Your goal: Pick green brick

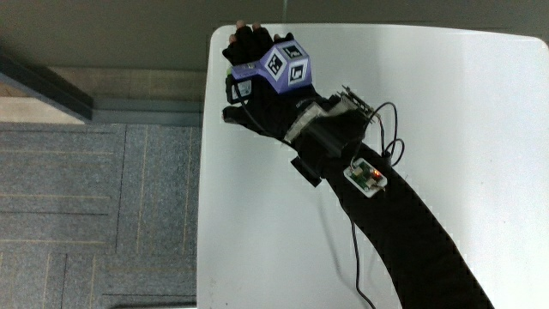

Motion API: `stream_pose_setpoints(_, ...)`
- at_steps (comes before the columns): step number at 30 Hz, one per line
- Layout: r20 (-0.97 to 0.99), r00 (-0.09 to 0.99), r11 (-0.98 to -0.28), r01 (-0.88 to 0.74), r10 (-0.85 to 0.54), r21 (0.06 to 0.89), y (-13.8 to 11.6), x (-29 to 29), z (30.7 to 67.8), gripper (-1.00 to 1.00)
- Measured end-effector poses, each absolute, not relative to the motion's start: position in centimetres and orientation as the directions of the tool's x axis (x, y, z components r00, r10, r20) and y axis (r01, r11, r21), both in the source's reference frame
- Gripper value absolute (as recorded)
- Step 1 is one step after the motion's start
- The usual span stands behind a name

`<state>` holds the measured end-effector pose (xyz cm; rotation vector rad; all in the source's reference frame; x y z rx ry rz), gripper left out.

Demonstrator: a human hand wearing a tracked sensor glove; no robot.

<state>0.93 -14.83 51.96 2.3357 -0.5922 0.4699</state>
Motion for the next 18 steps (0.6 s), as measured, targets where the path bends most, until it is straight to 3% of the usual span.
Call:
stream_pose_setpoints(5,0.456,0.844,-0.645,-0.520,-0.284,0.560,-15.4,0.3,51.3,0.29)
stream_pose_setpoints(18,0.464,0.831,-0.712,-0.524,-0.307,0.467,-15.0,0.8,51.3,0.90)
